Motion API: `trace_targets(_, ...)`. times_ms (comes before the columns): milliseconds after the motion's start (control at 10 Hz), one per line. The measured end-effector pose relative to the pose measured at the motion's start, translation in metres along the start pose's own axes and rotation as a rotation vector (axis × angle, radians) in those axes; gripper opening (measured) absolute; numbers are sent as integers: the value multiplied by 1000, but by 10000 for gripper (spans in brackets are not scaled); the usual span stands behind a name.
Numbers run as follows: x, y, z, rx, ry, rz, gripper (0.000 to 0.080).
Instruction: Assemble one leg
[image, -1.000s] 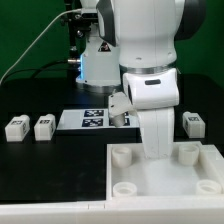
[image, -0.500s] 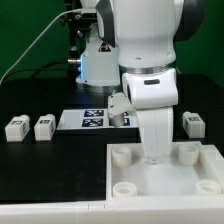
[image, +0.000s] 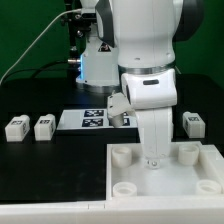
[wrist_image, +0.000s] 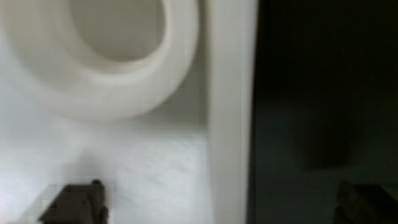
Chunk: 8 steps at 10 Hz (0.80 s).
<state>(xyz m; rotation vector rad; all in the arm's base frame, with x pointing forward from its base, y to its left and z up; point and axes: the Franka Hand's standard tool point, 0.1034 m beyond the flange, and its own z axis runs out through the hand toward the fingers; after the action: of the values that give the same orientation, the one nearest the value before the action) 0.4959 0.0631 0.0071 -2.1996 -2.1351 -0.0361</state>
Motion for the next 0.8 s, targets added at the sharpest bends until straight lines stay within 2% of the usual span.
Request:
trace_targets(400, -1, 0, 0, 0, 0, 2, 649)
trace_targets(600, -5, 1, -19, -26, -8, 43, 649)
trace_targets(800, 8, -9, -34, -41, -13, 213, 649)
